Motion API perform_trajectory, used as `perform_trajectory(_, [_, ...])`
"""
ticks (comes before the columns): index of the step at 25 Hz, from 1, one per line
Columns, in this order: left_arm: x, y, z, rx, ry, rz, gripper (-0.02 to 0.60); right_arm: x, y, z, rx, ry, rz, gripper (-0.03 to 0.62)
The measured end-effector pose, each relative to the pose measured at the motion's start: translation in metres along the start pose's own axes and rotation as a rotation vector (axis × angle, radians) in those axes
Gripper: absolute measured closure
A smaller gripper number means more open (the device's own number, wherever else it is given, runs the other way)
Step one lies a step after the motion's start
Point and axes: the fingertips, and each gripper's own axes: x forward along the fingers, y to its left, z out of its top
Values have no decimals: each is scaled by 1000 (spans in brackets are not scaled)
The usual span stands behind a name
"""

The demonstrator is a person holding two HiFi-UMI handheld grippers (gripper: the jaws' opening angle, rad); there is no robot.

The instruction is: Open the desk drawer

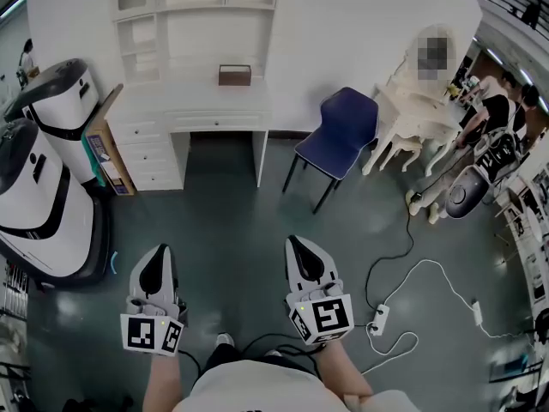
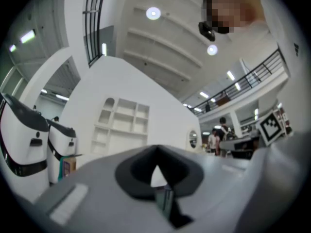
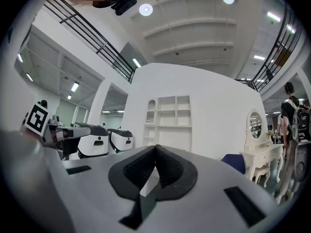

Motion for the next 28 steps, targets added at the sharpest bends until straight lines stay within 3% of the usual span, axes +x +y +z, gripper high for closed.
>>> perform_trajectory(22, [32,84,-9,-8,-13,-76,577,63,38,-10,23,-20,-77,592])
perform_trajectory(28, [52,94,-18,-15,2,-94,577,85,29,-16,33,-3,-96,592])
